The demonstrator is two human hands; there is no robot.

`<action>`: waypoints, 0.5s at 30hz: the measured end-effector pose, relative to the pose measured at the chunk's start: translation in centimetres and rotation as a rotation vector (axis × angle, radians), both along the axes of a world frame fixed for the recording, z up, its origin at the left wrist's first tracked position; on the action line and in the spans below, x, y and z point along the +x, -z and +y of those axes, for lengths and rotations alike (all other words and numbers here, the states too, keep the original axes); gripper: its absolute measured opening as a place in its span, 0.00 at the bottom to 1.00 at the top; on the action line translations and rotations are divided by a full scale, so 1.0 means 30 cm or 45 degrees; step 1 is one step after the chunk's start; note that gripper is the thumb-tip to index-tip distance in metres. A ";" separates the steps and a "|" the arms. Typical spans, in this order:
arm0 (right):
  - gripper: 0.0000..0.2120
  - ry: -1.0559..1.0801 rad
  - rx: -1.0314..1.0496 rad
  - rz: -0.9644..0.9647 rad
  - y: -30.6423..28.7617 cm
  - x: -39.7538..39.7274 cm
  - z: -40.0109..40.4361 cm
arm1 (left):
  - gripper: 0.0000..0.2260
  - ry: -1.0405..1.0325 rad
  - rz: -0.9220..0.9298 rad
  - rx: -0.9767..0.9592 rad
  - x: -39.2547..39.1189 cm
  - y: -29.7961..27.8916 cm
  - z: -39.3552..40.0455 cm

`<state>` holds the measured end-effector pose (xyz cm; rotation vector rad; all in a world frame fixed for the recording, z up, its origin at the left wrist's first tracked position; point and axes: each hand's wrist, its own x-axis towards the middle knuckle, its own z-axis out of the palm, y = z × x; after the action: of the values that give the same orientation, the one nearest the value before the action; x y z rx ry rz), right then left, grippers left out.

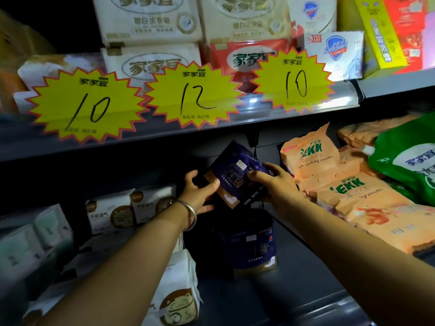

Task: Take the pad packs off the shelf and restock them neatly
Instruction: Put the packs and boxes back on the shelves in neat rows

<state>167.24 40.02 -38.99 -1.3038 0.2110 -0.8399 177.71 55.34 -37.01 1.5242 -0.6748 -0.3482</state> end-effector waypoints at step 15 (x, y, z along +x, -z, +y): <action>0.37 0.000 -0.137 0.001 -0.035 0.095 -0.083 | 0.29 -0.106 -0.031 0.046 0.119 -0.012 -0.098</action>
<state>170.10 37.52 -37.94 -1.4043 0.1681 -0.8605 181.29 52.39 -36.65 1.5883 -0.6253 -0.2805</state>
